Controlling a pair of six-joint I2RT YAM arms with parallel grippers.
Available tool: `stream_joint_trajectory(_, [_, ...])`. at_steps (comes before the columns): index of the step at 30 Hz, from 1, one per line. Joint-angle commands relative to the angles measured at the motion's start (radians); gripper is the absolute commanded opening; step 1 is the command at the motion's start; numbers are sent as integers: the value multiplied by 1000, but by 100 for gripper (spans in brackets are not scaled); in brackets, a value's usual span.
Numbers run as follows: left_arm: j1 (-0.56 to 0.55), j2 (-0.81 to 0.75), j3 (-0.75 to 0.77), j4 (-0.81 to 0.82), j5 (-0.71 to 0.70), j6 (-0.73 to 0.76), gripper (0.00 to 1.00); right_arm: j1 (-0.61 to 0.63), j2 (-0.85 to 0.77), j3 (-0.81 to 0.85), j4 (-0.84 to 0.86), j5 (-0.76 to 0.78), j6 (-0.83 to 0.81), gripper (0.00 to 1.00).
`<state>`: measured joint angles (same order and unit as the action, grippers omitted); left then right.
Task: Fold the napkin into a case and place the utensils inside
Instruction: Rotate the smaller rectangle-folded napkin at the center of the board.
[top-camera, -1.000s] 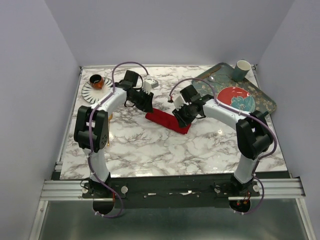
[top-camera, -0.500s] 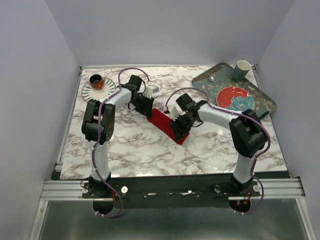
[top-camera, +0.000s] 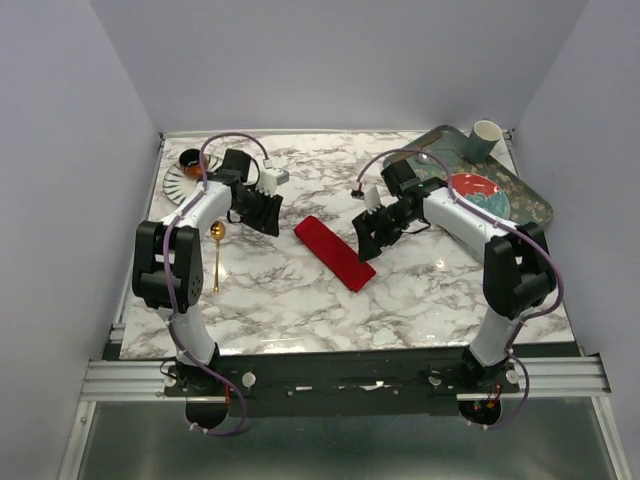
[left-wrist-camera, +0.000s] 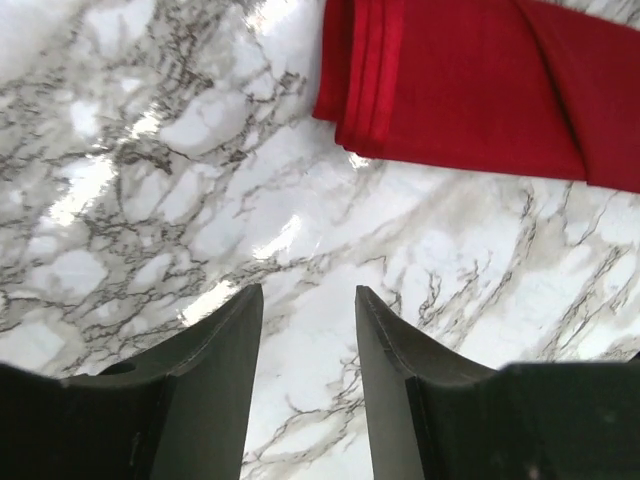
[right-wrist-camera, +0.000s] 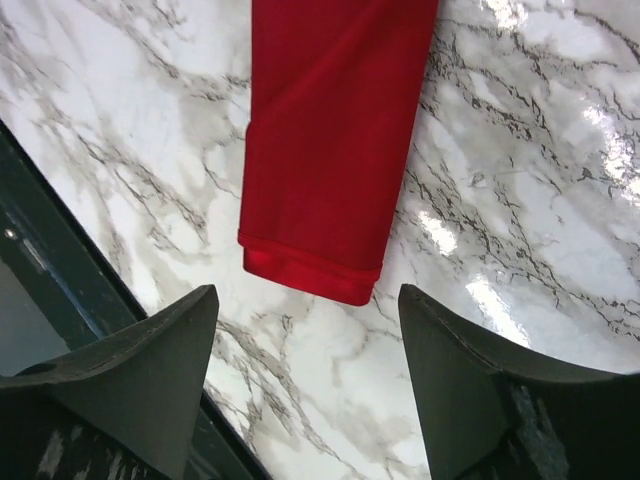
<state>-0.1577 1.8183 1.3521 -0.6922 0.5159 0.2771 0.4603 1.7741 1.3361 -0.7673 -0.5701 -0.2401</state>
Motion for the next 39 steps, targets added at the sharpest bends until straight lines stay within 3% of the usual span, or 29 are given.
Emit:
stream_joint_trajectory(1, [-39, 10, -50, -23, -53, 28, 49, 12, 82, 40, -55, 38, -61, 82])
stream_joint_trajectory(11, [-140, 165, 67, 2, -85, 10, 48, 18, 182, 19, -23, -65, -61, 83])
stream_joint_trajectory(20, [-203, 279, 185, 40, -48, -45, 48, 138, 157, -84, 75, -132, 36, 83])
stream_joint_trajectory(30, [-223, 279, 219, 36, -40, -59, 49, 179, 107, -104, 94, -155, 116, 89])
stream_joint_trajectory(36, [-181, 152, 196, 62, -24, -104, 63, 176, 27, -114, 95, -160, 133, 94])
stream_joint_trajectory(39, [-99, 15, 148, 80, -27, -121, 99, 163, -19, -118, 88, -113, 121, 95])
